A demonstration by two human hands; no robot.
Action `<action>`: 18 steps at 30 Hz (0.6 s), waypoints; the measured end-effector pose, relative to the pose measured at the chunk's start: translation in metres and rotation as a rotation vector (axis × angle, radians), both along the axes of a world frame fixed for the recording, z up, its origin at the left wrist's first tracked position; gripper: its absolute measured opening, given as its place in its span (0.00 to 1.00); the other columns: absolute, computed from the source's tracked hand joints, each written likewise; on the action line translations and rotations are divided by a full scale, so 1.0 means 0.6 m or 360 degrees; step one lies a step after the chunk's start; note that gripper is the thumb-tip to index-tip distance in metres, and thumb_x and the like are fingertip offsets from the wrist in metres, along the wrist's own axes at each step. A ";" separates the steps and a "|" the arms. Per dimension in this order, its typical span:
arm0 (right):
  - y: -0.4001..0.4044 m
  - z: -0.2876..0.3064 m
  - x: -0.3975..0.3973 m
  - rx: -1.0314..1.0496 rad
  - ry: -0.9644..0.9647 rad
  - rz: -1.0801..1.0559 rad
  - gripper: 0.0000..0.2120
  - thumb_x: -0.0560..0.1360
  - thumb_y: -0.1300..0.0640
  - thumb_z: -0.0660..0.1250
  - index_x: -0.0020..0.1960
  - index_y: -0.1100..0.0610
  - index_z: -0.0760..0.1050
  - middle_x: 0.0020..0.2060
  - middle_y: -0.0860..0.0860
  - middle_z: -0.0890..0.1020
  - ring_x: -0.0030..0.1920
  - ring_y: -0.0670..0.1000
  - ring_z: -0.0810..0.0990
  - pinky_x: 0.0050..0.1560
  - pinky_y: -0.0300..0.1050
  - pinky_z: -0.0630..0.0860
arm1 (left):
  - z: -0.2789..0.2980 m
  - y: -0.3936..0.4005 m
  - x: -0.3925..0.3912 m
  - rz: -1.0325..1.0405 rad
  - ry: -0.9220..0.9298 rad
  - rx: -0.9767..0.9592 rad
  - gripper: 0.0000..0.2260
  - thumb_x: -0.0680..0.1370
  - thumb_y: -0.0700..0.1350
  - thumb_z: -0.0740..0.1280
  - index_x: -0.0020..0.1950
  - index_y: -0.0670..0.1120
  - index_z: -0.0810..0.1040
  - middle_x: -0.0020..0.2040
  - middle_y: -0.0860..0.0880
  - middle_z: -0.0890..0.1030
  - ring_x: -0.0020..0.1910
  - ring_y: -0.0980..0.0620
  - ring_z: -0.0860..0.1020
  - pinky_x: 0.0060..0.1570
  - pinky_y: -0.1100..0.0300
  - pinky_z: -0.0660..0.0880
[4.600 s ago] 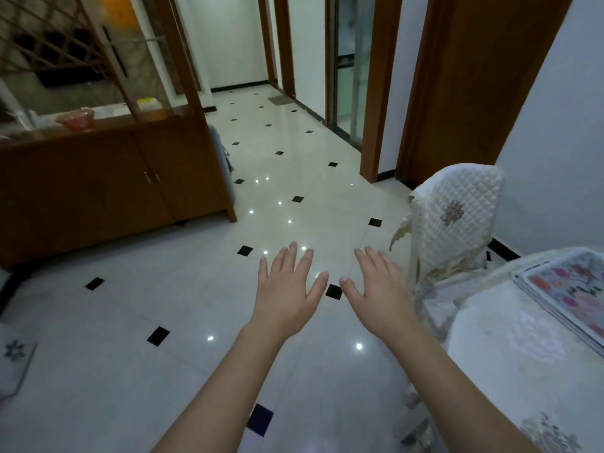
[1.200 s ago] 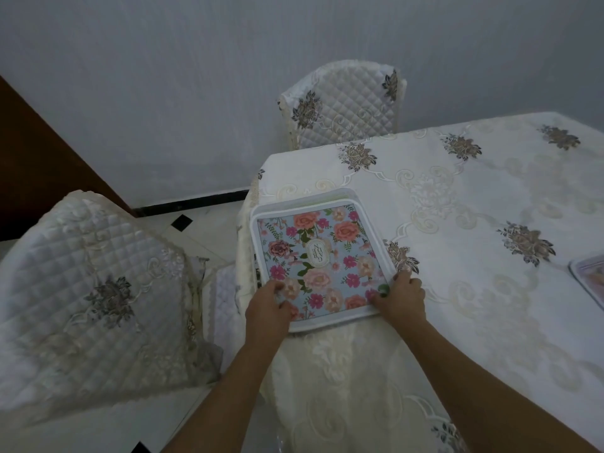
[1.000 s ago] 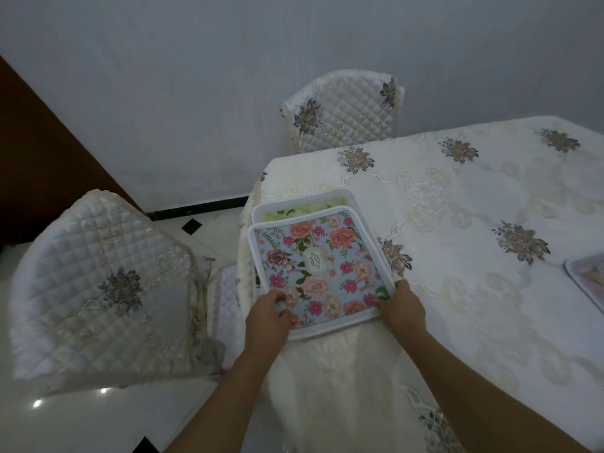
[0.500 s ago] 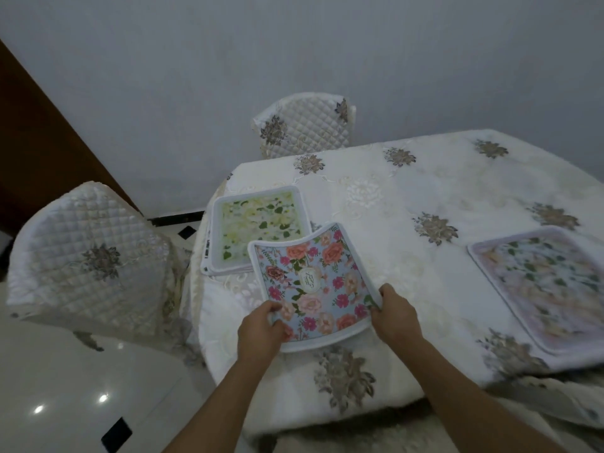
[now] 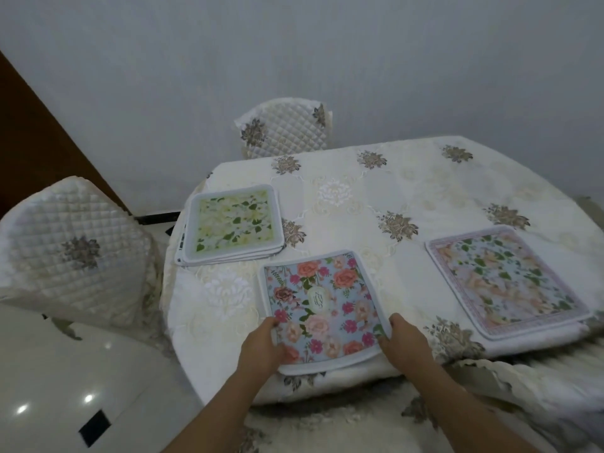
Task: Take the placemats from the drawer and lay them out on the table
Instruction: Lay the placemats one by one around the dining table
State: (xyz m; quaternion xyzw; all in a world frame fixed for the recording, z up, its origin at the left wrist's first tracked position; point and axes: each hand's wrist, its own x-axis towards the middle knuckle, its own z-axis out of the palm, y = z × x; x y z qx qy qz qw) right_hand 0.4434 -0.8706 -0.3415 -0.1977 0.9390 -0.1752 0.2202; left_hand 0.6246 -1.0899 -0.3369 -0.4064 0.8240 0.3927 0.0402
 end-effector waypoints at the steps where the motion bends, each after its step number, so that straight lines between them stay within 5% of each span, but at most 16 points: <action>1: -0.004 -0.003 0.002 0.0000 -0.0031 -0.0023 0.10 0.78 0.50 0.64 0.48 0.54 0.64 0.38 0.47 0.72 0.37 0.46 0.72 0.37 0.41 0.69 | -0.006 -0.005 0.002 -0.0007 -0.0030 0.0003 0.24 0.75 0.43 0.68 0.70 0.49 0.68 0.62 0.50 0.78 0.55 0.51 0.78 0.51 0.61 0.75; 6: -0.018 -0.016 0.009 0.0036 -0.0090 -0.0179 0.18 0.75 0.48 0.67 0.58 0.56 0.66 0.50 0.52 0.74 0.48 0.52 0.75 0.49 0.47 0.76 | -0.039 -0.027 0.009 -0.0024 -0.0077 -0.0036 0.24 0.75 0.48 0.68 0.70 0.51 0.67 0.60 0.50 0.76 0.52 0.53 0.76 0.50 0.60 0.75; 10: -0.031 -0.023 0.014 0.0099 -0.0032 -0.0155 0.30 0.74 0.47 0.69 0.70 0.57 0.62 0.61 0.55 0.71 0.59 0.55 0.71 0.58 0.49 0.73 | -0.051 -0.035 0.000 -0.0063 -0.0077 -0.0097 0.23 0.76 0.49 0.67 0.70 0.51 0.66 0.59 0.49 0.71 0.53 0.51 0.76 0.48 0.60 0.75; 18: -0.093 -0.041 -0.004 0.0076 0.0139 0.0163 0.30 0.75 0.46 0.66 0.72 0.55 0.61 0.70 0.53 0.66 0.67 0.56 0.67 0.64 0.52 0.70 | -0.059 -0.042 -0.031 0.0015 -0.0047 -0.0323 0.24 0.75 0.52 0.69 0.69 0.50 0.66 0.61 0.48 0.69 0.58 0.50 0.70 0.48 0.58 0.72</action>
